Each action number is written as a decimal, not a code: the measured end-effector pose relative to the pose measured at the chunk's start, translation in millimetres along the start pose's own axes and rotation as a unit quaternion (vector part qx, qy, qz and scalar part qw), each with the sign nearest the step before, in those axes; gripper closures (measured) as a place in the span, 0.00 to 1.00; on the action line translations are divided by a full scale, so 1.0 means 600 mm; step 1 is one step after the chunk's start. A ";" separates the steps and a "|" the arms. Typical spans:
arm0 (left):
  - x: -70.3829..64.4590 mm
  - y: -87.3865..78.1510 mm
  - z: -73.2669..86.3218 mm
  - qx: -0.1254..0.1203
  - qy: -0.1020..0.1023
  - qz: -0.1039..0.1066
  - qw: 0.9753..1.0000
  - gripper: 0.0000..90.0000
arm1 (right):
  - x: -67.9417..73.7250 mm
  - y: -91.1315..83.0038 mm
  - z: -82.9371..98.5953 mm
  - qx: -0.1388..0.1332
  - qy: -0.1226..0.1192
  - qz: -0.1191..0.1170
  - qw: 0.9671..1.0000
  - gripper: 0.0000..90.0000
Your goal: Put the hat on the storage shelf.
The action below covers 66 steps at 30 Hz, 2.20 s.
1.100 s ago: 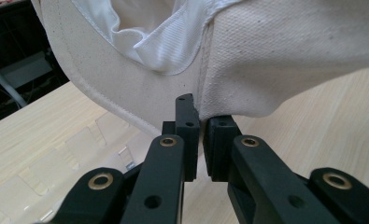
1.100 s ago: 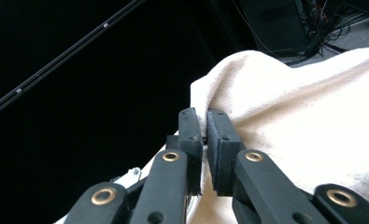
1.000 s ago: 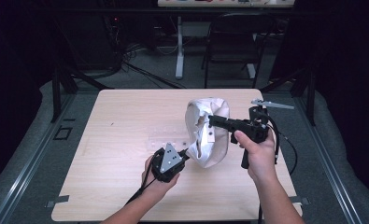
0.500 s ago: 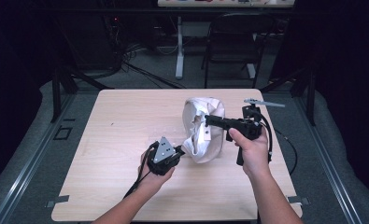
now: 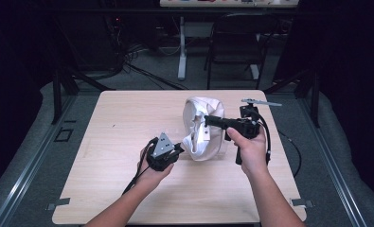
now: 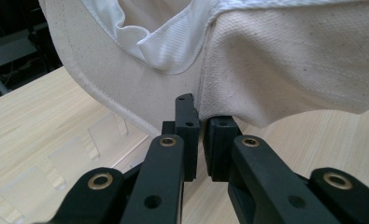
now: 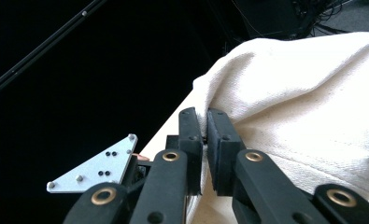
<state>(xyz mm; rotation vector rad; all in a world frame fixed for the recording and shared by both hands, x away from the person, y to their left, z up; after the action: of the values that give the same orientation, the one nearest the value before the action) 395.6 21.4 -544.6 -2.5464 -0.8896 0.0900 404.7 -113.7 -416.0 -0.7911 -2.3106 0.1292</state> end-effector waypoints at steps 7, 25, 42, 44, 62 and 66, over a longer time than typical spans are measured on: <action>0.011 0.002 0.007 -0.009 -0.011 0.022 1.000 0.95 | -0.005 0.004 0.004 0.003 0.003 0.000 1.000 0.95; 0.018 0.005 0.023 0.010 -0.047 0.040 0.998 0.95 | -0.003 0.019 0.009 0.008 0.004 -0.001 1.000 0.95; 0.018 0.005 0.036 0.022 -0.061 0.027 0.998 0.95 | -0.021 0.023 0.013 0.010 0.018 0.014 1.000 0.95; 0.018 0.005 0.038 0.022 -0.061 0.026 0.998 0.95 | -0.022 0.024 0.013 0.010 0.019 0.015 1.000 0.95; 0.021 0.011 0.068 0.037 -0.083 0.023 0.996 0.95 | -0.032 0.042 0.023 0.023 0.008 0.039 0.999 0.94; 0.021 0.011 0.068 0.039 -0.078 0.017 0.996 0.95 | -0.034 0.041 0.025 0.021 0.010 0.040 0.999 0.93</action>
<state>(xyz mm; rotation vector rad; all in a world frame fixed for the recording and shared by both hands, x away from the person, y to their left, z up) 401.0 39.8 -583.3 -2.5083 -0.8827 0.3314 419.7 -103.6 -446.3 -0.8595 -2.2502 0.2039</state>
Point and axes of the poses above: each handheld gripper's, and its own axes: y roughly forward along the jaws, z roughly out of its underside, x roughly to its left, the point moved 9 cm from there along y, roughly forward along the jaws
